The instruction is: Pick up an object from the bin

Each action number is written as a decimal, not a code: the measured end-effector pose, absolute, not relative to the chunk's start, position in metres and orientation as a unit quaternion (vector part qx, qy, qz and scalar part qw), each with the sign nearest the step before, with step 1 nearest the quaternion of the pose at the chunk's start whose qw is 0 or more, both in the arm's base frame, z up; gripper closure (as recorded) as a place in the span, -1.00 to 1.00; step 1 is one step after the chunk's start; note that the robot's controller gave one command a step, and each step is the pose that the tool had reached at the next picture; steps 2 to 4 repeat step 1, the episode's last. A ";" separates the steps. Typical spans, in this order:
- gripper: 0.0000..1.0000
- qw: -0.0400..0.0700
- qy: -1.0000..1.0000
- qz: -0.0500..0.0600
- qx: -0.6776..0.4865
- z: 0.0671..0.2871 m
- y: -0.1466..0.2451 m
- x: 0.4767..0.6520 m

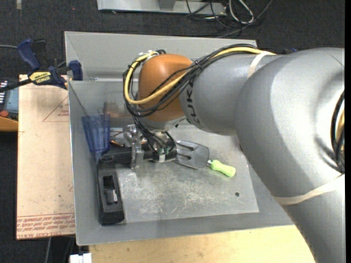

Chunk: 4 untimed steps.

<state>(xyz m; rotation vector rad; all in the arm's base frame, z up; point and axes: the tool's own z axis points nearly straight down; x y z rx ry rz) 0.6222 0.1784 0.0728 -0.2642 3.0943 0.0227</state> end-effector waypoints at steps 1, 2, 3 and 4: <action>1.00 0.017 0.996 0.007 -0.085 0.092 0.177 0.621; 1.00 0.017 0.996 0.007 -0.085 0.092 0.177 0.621; 1.00 0.017 0.996 0.007 -0.085 0.092 0.177 0.621; 1.00 0.017 0.996 0.007 -0.085 0.092 0.177 0.621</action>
Offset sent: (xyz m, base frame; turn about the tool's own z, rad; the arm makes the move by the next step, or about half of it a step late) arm -0.0012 -0.0005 0.0588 0.0004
